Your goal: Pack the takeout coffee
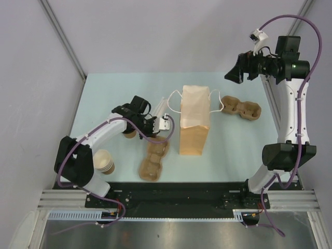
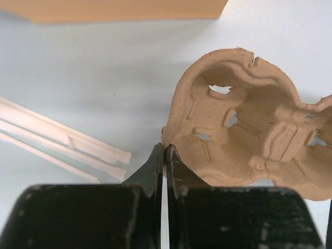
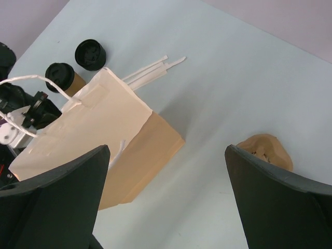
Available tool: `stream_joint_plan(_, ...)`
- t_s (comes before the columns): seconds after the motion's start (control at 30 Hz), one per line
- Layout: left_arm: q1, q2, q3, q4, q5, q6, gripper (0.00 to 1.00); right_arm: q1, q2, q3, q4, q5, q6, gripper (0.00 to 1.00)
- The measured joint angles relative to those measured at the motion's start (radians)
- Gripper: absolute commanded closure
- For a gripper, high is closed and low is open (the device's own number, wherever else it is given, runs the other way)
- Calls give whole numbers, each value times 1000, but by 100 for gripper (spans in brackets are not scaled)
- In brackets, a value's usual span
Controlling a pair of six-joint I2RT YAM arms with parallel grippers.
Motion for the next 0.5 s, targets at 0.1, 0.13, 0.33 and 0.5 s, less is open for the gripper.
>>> stream_joint_plan(0.1,47,45,-16,10,1,-50,100,8,0,-3,7,5,0,0)
stream_joint_plan(0.13,63,68,-16,11,1,-64,99,8,0,-6,8,7,0,0)
stream_joint_plan(0.33,95,156,-16,14,-2,-102,68,10,0,-7,6,24,-7,0)
stream_joint_plan(0.5,95,184,-16,26,-4,-109,62,23,21,30,1,37,-17,0)
